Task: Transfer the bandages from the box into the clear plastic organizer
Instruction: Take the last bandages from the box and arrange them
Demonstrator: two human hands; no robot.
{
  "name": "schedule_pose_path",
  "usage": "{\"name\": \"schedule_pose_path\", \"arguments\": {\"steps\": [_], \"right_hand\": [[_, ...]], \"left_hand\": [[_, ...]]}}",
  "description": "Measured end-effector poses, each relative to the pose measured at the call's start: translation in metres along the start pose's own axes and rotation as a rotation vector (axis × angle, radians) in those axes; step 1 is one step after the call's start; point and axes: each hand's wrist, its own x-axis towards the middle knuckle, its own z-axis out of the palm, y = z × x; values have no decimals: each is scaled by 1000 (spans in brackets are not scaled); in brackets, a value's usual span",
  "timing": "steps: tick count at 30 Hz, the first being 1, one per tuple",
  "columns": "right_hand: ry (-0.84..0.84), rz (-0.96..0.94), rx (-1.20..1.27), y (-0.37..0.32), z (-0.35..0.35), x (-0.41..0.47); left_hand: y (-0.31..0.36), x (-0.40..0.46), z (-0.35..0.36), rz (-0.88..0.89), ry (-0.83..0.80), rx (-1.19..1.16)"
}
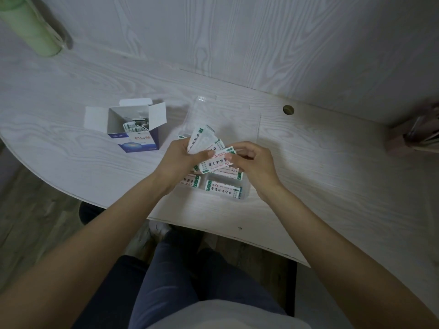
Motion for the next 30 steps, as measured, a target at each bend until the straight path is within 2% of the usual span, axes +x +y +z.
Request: {"name": "schedule_pose_path", "arguments": {"steps": [12, 16, 20, 24, 30], "right_hand": [[-28, -83, -10, 2, 7, -4], [19, -69, -77, 2, 5, 1], [46, -23, -66, 3, 3, 4], [13, -48, -81, 3, 1, 4], [-83, -141, -307, 7, -5, 5]], "left_hand": [[2, 0, -1, -30, -92, 67], [4, 1, -3, -28, -42, 100], [5, 0, -9, -54, -4, 4], [9, 0, -9, -63, -4, 30], [6, 3, -7, -60, -3, 109]]}}
